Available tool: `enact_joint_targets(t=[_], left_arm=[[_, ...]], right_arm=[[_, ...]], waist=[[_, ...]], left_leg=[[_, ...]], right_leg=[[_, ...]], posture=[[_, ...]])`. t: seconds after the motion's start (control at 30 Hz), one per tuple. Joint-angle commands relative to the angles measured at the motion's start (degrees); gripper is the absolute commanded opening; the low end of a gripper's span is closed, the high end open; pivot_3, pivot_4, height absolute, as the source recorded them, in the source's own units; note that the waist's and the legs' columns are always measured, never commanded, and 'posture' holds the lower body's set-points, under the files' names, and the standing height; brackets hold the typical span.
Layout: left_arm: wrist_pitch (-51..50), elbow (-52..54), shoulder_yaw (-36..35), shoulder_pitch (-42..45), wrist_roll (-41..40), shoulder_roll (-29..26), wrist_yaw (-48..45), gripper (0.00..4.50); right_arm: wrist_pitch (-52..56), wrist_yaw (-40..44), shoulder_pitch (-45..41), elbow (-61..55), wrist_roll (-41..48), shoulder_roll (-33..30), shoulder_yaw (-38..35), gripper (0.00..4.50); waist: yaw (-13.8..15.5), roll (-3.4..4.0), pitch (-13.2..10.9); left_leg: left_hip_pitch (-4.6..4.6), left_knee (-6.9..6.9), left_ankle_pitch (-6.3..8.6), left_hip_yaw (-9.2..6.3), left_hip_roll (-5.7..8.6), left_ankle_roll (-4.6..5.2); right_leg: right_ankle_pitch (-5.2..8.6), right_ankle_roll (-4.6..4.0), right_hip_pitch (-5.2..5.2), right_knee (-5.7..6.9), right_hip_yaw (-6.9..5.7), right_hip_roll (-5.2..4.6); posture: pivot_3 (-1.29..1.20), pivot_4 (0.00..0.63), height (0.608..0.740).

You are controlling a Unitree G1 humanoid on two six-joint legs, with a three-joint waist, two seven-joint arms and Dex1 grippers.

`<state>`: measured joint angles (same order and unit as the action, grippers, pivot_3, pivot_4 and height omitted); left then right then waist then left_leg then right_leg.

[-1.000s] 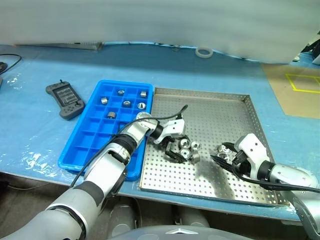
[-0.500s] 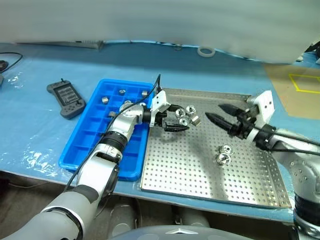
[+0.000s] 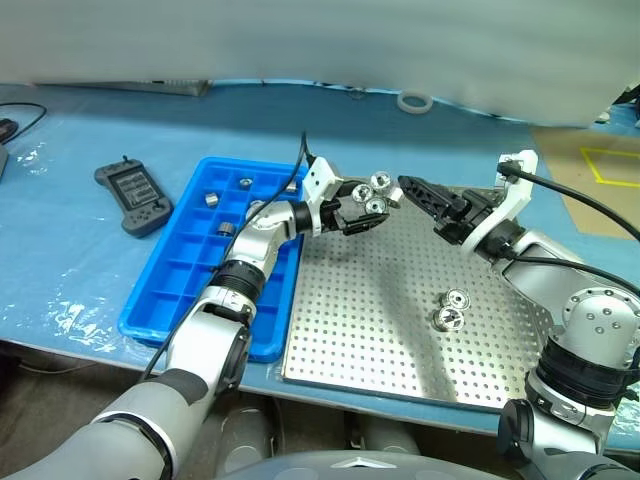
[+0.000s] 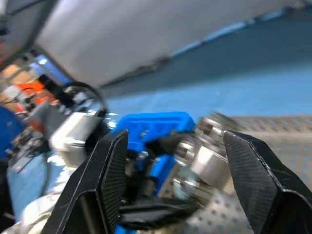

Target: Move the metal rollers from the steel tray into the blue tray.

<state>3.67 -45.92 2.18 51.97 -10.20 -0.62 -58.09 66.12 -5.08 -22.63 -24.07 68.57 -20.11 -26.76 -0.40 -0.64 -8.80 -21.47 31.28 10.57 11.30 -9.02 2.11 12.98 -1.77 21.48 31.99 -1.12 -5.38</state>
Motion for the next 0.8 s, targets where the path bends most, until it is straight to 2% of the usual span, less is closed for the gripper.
enact_joint_targets(t=[0.03,0.27,0.47,0.5,0.6,0.8], left_arm=[[-0.4,6.1,-3.0,1.6,-5.2,-0.2,-1.8,3.98],[-0.5,6.1,-1.3,0.8,-4.1,-1.6,-3.1,3.98],[-1.0,6.5,-0.7,0.9,-4.3,-1.2,-3.2,3.98],[-1.0,6.4,-0.6,0.9,-4.2,-1.2,-3.2,3.98],[-0.9,6.6,-0.5,1.0,-4.3,-1.1,-3.0,3.98],[-1.9,8.2,-0.7,0.8,-5.1,-1.0,-3.0,3.98]], right_arm=[[-1.7,-3.9,0.4,0.8,0.2,-0.9,-1.1,3.21],[-6.1,-3.5,-0.3,0.8,-0.8,-2.1,0.2,3.21],[-9.4,-2.4,-0.9,-1.6,3.3,-1.2,1.0,3.21],[-10.0,-3.2,-1.2,-1.8,4.4,-0.9,1.0,3.62],[-9.9,-3.3,-1.0,-2.9,7.5,-1.4,2.5,4.43],[-9.9,-4.3,0.1,-0.8,9.9,-3.4,4.5,4.49]], waist=[[0.1,0.0,0.0],[0.1,0.0,0.0],[0.1,-0.01,0.0],[0.1,-0.01,0.0],[0.0,-0.01,0.0],[0.2,-0.02,0.0]], left_leg=[[-0.03,0.0,-0.01,0.02,0.0,-0.02],[-0.08,0.0,0.0,0.09,0.02,-0.01],[-0.08,0.01,0.01,0.1,0.02,0.01],[-0.08,0.0,0.01,0.11,0.01,0.02],[-0.08,0.01,0.02,0.12,0.01,0.03],[-0.09,0.01,0.03,0.12,0.02,0.04]], right_leg=[[0.0,0.0,0.05,0.01,0.01,0.0],[0.0,0.01,0.15,0.04,0.07,0.0],[0.0,0.01,0.15,0.04,0.08,0.0],[0.0,0.01,0.15,0.04,0.08,0.0],[0.0,0.01,0.16,0.04,0.09,0.0],[0.0,0.01,0.14,0.03,0.09,0.0]], posture=[[-0.34,0.15,0.74],[-0.34,0.15,0.74],[-0.35,0.15,0.74],[-0.35,0.15,0.74],[-0.35,0.15,0.74],[-0.34,0.15,0.74]])
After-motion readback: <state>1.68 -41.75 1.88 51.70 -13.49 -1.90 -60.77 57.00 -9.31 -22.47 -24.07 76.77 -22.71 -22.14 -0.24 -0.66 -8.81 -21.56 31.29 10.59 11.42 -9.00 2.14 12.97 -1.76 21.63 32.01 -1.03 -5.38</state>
